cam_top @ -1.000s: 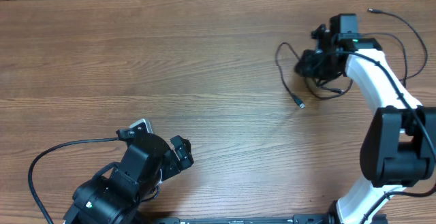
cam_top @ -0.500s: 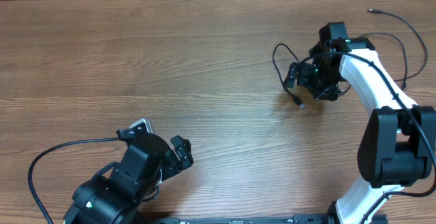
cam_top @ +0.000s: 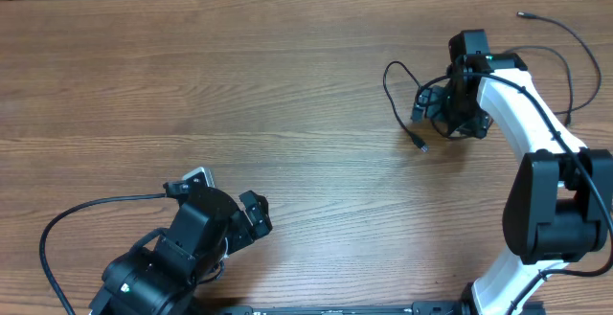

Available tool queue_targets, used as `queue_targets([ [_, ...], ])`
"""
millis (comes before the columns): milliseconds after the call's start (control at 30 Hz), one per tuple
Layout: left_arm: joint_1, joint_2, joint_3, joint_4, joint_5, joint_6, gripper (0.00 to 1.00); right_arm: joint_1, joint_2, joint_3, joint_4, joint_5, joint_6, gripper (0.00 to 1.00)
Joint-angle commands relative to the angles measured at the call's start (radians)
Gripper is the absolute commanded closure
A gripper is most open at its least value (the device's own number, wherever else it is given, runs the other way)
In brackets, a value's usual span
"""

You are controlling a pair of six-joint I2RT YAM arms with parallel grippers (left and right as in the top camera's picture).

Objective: Untangle cables

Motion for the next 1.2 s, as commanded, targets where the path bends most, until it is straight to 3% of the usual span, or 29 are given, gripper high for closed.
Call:
queue_targets([
  [0, 0.000, 0.002, -0.002, 0.000, -0.016, 0.012, 0.00, -0.002, -0.018, -0.003, 0.018, 0.066, 0.066, 0.00],
  [333, 0.000, 0.002, -0.002, 0.000, -0.016, 0.012, 0.00, -0.003, -0.017, -0.003, 0.128, 0.069, 0.108, 0.00],
  [500, 0.000, 0.002, -0.002, 0.000, -0.016, 0.012, 0.01, -0.005, -0.014, -0.003, 0.197, 0.184, 0.110, 0.00],
  [733, 0.000, 0.002, -0.002, 0.000, -0.016, 0.012, 0.00, -0.071, -0.004, -0.003, 0.254, 0.283, 0.313, 0.00],
  [900, 0.000, 0.002, -0.002, 0.001, -0.016, 0.012, 0.00, -0.141, 0.045, -0.003, 0.293, 0.260, 0.306, 0.00],
  [1000, 0.000, 0.002, -0.002, 0.000, -0.016, 0.012, 0.00, -0.180, 0.090, -0.003, 0.343, 0.162, 0.171, 0.01],
  [1067, 0.000, 0.002, -0.002, 0.000, -0.016, 0.012, 0.00, -0.201, 0.114, -0.003, 0.362, 0.093, 0.084, 0.12],
  [1100, 0.000, 0.002, -0.002, 0.000, -0.016, 0.012, 0.00, -0.212, 0.122, -0.003, 0.363, 0.078, 0.069, 0.21],
  [1167, 0.000, 0.002, -0.002, 0.000, -0.016, 0.012, 0.00, -0.229, 0.132, -0.003, 0.363, 0.067, 0.069, 0.31],
])
